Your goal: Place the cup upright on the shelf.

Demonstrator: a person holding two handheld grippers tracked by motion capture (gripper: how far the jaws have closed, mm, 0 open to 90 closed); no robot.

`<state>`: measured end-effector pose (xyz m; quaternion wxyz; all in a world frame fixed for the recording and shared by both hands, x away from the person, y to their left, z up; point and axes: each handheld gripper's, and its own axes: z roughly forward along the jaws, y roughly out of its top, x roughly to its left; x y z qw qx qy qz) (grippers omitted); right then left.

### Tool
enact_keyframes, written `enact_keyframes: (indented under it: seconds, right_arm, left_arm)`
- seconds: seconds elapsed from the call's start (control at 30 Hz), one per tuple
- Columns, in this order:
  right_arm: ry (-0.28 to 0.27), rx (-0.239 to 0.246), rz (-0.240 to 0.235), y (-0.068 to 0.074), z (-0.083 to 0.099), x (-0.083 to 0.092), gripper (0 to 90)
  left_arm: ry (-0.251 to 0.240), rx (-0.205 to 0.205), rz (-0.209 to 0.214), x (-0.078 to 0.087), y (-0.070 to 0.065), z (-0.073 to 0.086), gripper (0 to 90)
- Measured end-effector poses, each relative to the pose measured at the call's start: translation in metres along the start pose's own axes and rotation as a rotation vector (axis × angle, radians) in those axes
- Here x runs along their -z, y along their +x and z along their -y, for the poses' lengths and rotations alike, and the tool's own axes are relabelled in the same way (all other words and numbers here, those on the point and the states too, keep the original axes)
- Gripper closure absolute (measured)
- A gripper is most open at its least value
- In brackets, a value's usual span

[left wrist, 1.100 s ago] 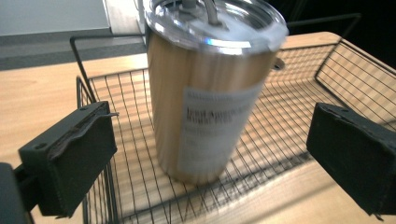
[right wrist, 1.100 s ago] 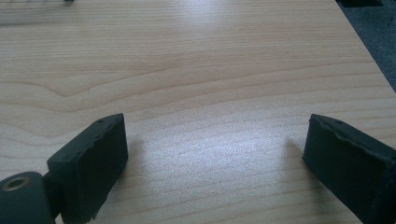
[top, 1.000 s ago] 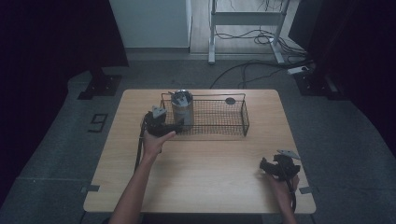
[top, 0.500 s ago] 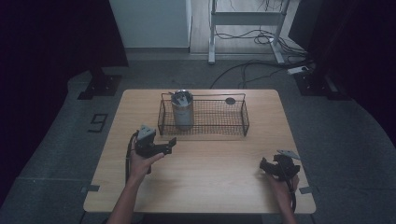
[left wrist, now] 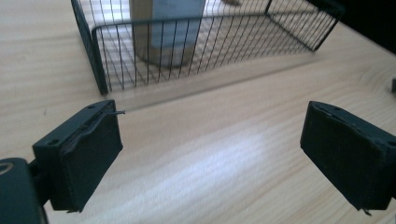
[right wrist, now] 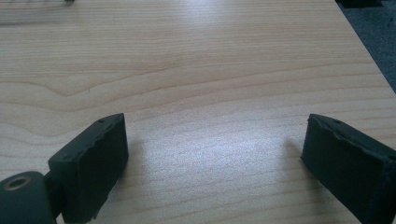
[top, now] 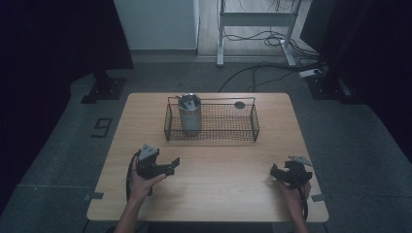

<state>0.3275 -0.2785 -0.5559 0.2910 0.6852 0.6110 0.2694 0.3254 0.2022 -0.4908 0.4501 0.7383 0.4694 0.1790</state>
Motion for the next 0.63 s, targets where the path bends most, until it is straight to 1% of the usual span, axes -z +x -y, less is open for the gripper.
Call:
enact_keyframes:
  seconds: [0.13, 0.2, 0.27, 0.5, 0.63]
  right_arm:
    - [0.001, 0.000, 0.001, 0.000, 0.000, 0.000, 6.8]
    - [0.000, 0.000, 0.002, 0.000, 0.000, 0.000, 6.8]
    - [0.000, 0.000, 0.001, 0.000, 0.000, 0.000, 7.0]
    - [-0.001, 0.001, 0.001, 0.000, 0.000, 0.000, 7.3]
    - [-0.001, 0.002, 0.001, 0.000, 0.000, 0.000, 7.3]
  left_arm:
    - [0.021, 0.014, -0.002, 0.002, 0.004, 0.010, 5.5]
    - [0.032, 0.014, -0.011, 0.003, 0.005, 0.014, 5.8]
    - [0.036, 0.022, -0.012, 0.004, 0.007, 0.018, 6.0]
    - [0.038, 0.040, -0.016, 0.004, 0.011, 0.021, 7.2]
    - [0.046, 0.036, -0.020, 0.003, 0.010, 0.021, 7.3]
